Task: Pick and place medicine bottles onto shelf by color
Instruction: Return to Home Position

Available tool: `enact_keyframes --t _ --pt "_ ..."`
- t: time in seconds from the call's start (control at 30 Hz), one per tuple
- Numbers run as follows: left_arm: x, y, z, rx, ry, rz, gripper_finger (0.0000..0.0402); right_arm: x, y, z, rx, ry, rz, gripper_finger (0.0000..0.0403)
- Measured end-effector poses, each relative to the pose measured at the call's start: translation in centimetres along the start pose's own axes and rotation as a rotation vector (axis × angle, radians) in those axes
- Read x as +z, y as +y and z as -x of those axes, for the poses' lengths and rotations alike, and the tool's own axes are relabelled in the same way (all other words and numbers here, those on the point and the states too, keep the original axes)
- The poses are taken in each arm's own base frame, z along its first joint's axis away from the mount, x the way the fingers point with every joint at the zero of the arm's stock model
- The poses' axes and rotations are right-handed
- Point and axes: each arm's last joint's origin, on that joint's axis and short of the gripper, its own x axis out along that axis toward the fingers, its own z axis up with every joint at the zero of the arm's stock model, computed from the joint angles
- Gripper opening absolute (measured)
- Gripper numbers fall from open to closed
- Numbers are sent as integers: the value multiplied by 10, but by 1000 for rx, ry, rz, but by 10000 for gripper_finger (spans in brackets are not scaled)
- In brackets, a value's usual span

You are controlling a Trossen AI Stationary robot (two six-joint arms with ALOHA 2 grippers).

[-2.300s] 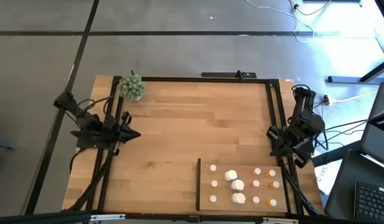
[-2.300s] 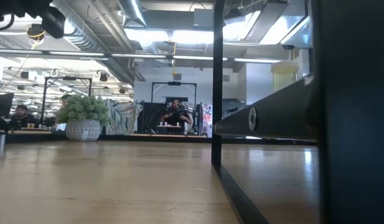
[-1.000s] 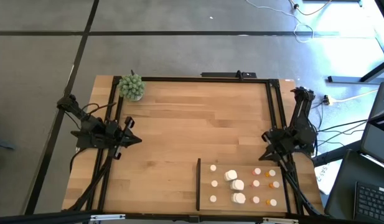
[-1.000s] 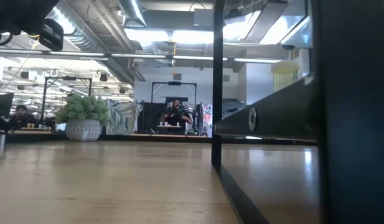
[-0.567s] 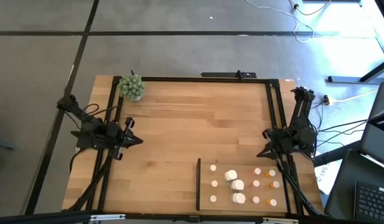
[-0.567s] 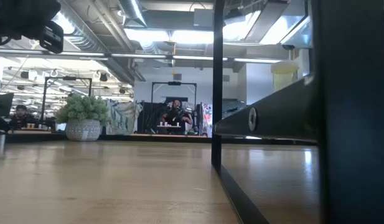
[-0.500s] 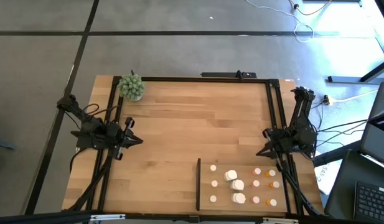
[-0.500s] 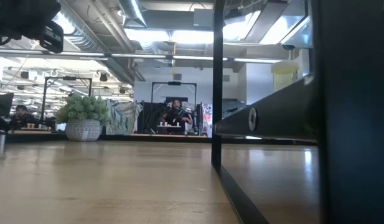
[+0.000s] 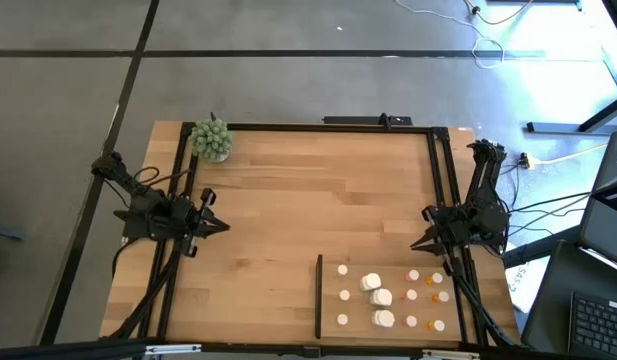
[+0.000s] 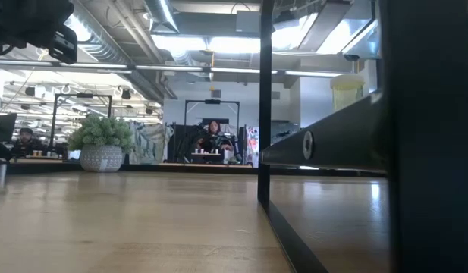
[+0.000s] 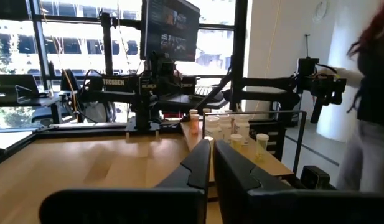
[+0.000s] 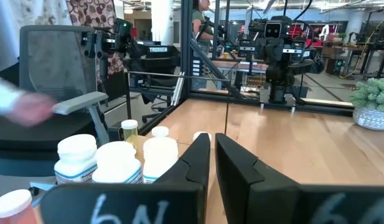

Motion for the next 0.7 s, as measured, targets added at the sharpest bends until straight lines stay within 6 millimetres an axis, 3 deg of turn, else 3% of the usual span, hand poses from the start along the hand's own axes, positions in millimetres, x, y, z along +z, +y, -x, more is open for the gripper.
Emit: enact_keyframes --t 0.33,0.7 --pt "0 0 0 0 0 0 1 0 0 0 0 0 0 30" --pt "0 0 0 0 0 0 22 0 0 0 0 0 0 30"
